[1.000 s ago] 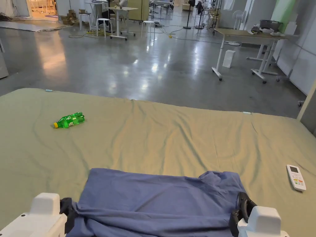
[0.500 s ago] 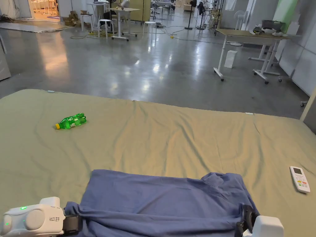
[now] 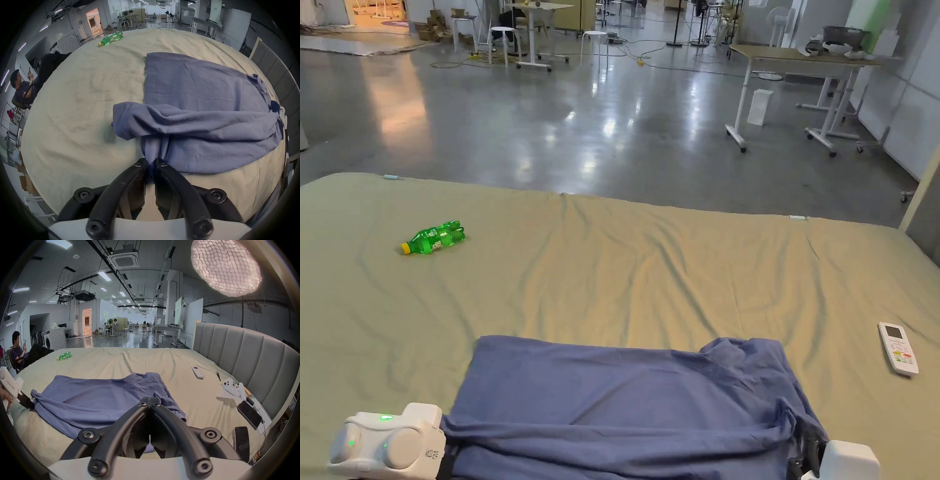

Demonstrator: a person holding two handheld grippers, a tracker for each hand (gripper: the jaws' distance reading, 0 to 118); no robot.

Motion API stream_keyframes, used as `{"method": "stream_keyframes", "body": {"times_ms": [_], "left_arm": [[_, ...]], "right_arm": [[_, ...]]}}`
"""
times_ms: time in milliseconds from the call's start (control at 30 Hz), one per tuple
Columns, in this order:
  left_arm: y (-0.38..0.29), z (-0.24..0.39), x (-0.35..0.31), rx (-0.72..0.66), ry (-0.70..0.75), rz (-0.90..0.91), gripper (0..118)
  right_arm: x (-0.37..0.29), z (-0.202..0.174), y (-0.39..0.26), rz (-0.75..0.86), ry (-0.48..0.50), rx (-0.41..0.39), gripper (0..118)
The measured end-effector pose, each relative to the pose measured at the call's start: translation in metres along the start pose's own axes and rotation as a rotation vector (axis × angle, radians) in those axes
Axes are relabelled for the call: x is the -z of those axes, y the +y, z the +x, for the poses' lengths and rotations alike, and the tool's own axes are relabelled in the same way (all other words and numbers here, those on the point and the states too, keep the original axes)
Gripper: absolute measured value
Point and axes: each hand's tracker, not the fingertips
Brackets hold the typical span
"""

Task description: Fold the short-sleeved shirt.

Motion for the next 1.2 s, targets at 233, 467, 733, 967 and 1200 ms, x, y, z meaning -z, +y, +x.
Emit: {"method": "stream_keyframes", "body": {"times_ms": [233,467,733,967,1200], "left_arm": [[-0.015,-0.012,-0.026,-0.037,-0.038,0.081,9],[-0.020,-0.007,-0.050,-0.008,-0.036,0.122,9],[-0.017,-0.005,-0.052,-0.001,-0.028,0.133,9],[-0.017,-0.003,-0.050,-0.007,-0.022,0.144,8],[-0.003,-0.009,-0.074,-0.005,-0.053,0.200,8]], "right_arm": [[0.020,0.038,-0.001,-0.210,-0.001,-0.003,1],[0.061,0.073,-0.011,-0.485,0.029,-0.021,51],[0.115,0.072,-0.040,-0.637,0.087,-0.061,62],[0.119,0.067,-0.038,-0.664,0.181,-0.006,10],[0.095,0.061,-0.003,-0.643,0.111,-0.063,9]]}}
